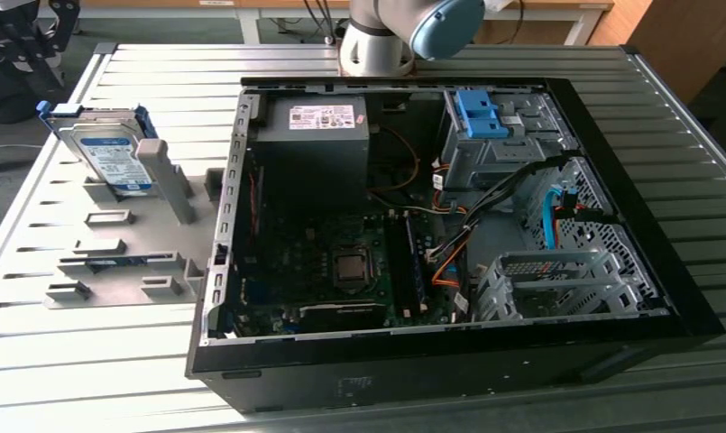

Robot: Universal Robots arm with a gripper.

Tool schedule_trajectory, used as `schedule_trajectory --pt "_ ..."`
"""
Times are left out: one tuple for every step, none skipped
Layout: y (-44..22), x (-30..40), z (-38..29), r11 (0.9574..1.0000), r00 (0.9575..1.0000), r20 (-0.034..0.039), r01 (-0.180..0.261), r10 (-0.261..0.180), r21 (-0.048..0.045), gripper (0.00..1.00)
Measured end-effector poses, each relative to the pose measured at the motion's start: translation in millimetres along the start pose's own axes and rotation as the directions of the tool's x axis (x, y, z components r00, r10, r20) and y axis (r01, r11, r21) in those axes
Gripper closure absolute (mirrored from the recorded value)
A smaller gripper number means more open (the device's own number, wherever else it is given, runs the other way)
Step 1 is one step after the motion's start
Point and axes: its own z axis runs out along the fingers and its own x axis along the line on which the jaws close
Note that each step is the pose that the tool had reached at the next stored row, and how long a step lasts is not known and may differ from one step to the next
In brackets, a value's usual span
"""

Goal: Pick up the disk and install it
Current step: 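Pick up the disk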

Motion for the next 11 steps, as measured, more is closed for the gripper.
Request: schedule_trajectory --pt "0.0 0.0 0.0 1.0000 1.0000 -0.0001 0.003 -0.003 0.0000 0.89" --pt "0.0 0.0 0.0 1.0000 1.0000 -0.0003 0.006 -0.006 0.0000 0.89" --pt "0.0 0.0 0.0 1.0000 1.0000 -0.0003 0.009 -0.009 0.0000 0.89" --pt "0.0 0.0 0.0 0.9999 0.9999 -0.0005 0.012 -0.012 0.0001 0.89" --pt "0.0 0.0 0.0 0.9999 0.9999 -0.0007 0.015 -0.015 0.0001 0.89" --pt "0.0 0.0 0.0 0.9998 0.9998 -0.0008 0.019 -0.019 0.0001 0.89" --pt "0.0 0.0 0.0 0.9998 0.9998 -0.0009 0.022 -0.022 0.0001 0.89" --pt "0.0 0.0 0.0 0.9997 0.9997 -0.0011 0.025 -0.025 0.0002 0.89" --pt "0.0 0.0 0.1 0.9996 0.9996 -0.0012 0.029 -0.029 0.0002 0.89" --pt "0.0 0.0 0.1 0.9994 0.9994 -0.0014 0.034 -0.034 0.0002 0.89" --pt "0.0 0.0 0.2 0.9992 0.9992 -0.0017 0.041 -0.041 0.0002 0.89"
